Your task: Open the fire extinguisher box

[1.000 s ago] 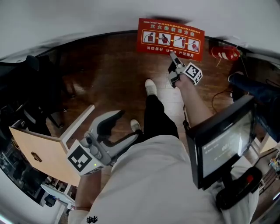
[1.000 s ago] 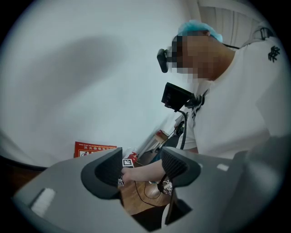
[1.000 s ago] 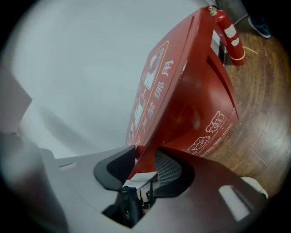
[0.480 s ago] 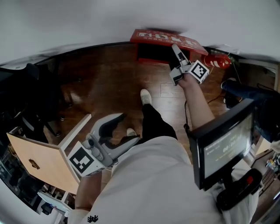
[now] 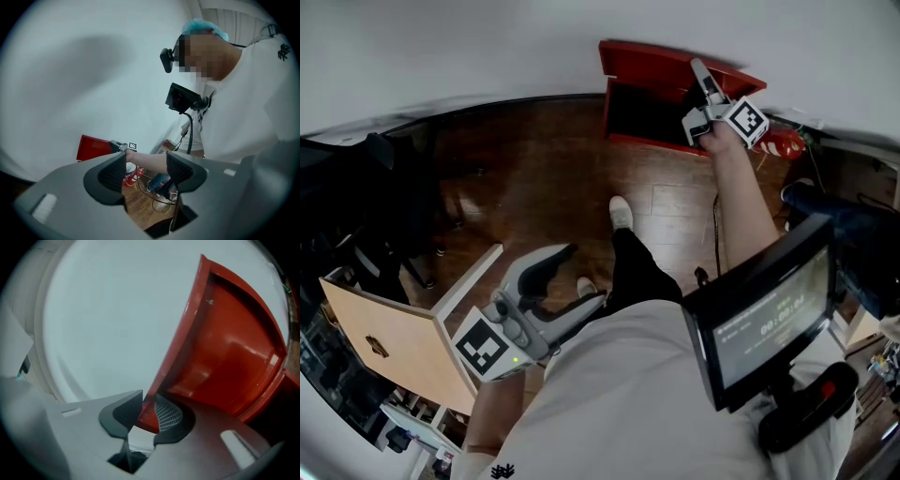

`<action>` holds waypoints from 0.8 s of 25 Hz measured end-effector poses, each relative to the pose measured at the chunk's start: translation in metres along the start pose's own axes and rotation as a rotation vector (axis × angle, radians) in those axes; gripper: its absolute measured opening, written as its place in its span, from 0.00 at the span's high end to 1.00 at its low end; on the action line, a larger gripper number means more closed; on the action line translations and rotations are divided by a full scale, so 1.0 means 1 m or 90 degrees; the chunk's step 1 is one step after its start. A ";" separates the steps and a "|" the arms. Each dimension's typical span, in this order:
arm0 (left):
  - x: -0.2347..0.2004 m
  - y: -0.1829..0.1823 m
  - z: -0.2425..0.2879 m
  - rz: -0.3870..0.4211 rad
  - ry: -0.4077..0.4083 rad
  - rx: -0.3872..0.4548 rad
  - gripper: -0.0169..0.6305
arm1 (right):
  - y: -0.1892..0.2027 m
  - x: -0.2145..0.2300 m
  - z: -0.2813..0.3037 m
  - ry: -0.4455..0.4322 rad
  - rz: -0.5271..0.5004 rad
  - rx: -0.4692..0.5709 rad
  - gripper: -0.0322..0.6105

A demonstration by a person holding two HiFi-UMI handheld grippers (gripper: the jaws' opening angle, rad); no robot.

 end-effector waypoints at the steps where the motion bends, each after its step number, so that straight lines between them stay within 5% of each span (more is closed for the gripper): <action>1: 0.000 0.000 0.000 0.004 -0.001 0.004 0.56 | -0.004 -0.001 0.003 -0.001 -0.001 0.003 0.83; 13: -0.003 0.000 0.004 -0.007 0.014 0.001 0.56 | 0.003 0.000 -0.017 -0.019 -0.010 0.008 0.75; 20: 0.010 0.006 -0.004 0.022 0.042 0.012 0.56 | 0.044 -0.031 -0.057 -0.043 -0.063 -0.041 0.74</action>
Point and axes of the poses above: the fingertips, and each gripper's own axes: z forward along the fingers, x to its right, y out of its underside, the point moved 4 cm from there along -z, backward along the fingers, and after that the axes turned 15 degrees about y, right-handed, at the moved point
